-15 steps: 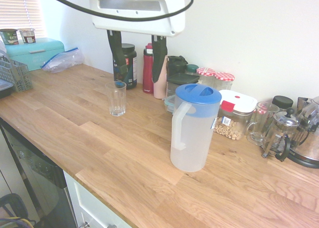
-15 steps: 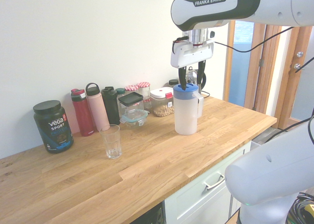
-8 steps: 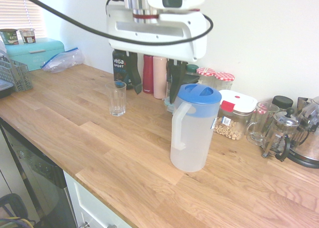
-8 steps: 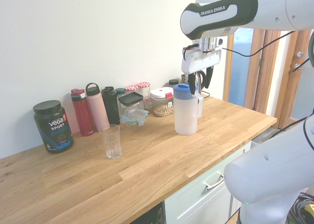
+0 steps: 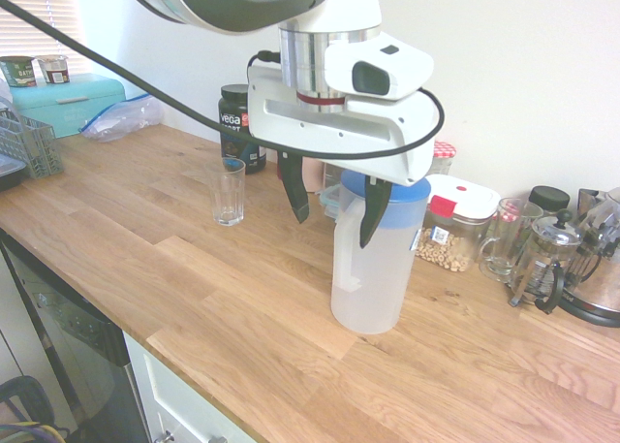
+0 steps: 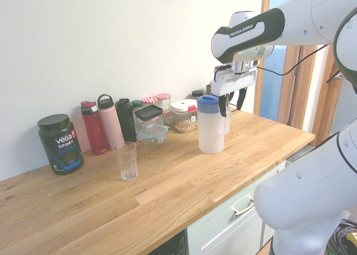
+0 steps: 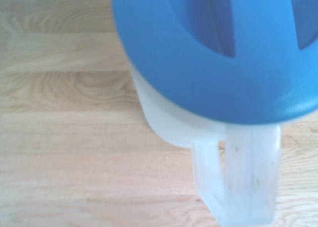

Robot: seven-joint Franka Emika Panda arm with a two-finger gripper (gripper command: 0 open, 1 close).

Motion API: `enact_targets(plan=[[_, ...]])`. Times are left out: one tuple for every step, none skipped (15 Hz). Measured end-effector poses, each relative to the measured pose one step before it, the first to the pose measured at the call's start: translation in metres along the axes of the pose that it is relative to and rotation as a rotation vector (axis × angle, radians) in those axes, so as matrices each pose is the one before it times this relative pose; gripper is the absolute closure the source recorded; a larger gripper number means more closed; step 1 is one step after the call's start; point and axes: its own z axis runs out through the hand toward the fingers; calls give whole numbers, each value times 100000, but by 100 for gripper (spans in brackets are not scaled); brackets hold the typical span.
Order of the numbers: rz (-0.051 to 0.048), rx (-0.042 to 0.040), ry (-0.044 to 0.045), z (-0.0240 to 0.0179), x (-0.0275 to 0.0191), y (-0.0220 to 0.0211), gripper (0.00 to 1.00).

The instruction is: Pour me some water

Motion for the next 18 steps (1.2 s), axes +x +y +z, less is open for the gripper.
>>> enact_targets(plan=[[241,-177,105,311,106,-292,0],[53,221,485,296,190,-279,0],[155,652,522,330,247,-266,100],[236,824,531,465,323,-302,100],[254,475,431,531,353,-253,100],[365,228,280,511,367,-233,100],[358,-145,90,430,416,-230,100],[230,-231,-43,319,391,-199,100],[207,-271,-147,182,383,-186,100],[349,-143,-62,70,320,-155,100],[471,7,62,-14,269,-128,100],[500,26,-193,78,119,-31,100],[541,153,-391,131,73,53,100],[465,115,-277,64,53,106,100],[440,86,-192,47,69,134,100],[405,-20,-215,69,84,167,100],[295,-48,-174,65,67,126,100],[211,-114,-232,123,62,82,100]])
